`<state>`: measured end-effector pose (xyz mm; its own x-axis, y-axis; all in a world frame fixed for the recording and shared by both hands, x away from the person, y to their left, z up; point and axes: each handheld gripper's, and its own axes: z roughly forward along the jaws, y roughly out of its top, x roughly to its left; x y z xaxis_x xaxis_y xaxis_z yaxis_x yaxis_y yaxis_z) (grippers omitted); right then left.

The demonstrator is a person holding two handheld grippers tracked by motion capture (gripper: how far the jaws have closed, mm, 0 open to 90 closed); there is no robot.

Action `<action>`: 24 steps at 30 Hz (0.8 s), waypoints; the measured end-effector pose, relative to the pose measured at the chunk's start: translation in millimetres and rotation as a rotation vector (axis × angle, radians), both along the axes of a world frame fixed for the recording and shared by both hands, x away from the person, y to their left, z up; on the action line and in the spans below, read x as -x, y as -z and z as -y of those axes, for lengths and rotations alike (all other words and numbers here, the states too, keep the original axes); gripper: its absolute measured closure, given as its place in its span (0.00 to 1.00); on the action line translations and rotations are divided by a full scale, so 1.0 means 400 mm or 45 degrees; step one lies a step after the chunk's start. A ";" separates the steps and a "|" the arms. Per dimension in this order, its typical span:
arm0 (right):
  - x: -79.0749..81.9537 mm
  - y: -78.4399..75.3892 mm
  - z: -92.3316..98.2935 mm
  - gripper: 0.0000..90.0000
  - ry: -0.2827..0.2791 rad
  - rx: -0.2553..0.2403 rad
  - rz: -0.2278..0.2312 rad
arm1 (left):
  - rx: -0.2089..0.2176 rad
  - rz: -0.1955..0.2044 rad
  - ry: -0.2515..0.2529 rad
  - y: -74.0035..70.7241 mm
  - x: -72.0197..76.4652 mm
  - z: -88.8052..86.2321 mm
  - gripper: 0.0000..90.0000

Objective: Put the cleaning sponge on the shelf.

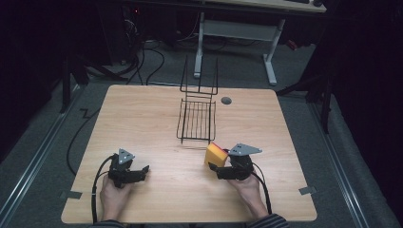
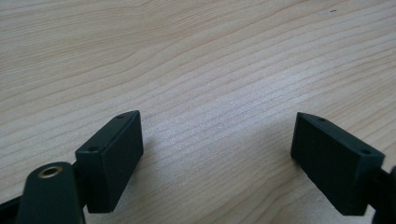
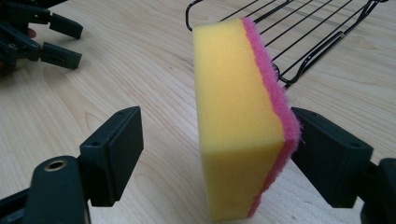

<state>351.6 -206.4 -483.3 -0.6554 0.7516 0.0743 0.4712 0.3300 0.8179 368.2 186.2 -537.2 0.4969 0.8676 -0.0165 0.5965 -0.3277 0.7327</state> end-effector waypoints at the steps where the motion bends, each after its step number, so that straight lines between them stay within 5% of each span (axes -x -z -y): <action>1: -0.001 0.001 -0.002 0.23 0.006 0.004 0.001 | 0.000 0.000 0.000 0.000 0.000 0.000 0.19; 24: -0.028 0.045 -0.024 0.53 0.008 0.025 -0.034 | 0.000 0.000 0.001 0.000 0.000 0.000 0.19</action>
<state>362.7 -197.0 -501.2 -0.6487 0.7572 0.0766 0.4947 0.3430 0.7985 368.1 186.3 -537.2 0.4975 0.8673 -0.0166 0.5965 -0.3281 0.7325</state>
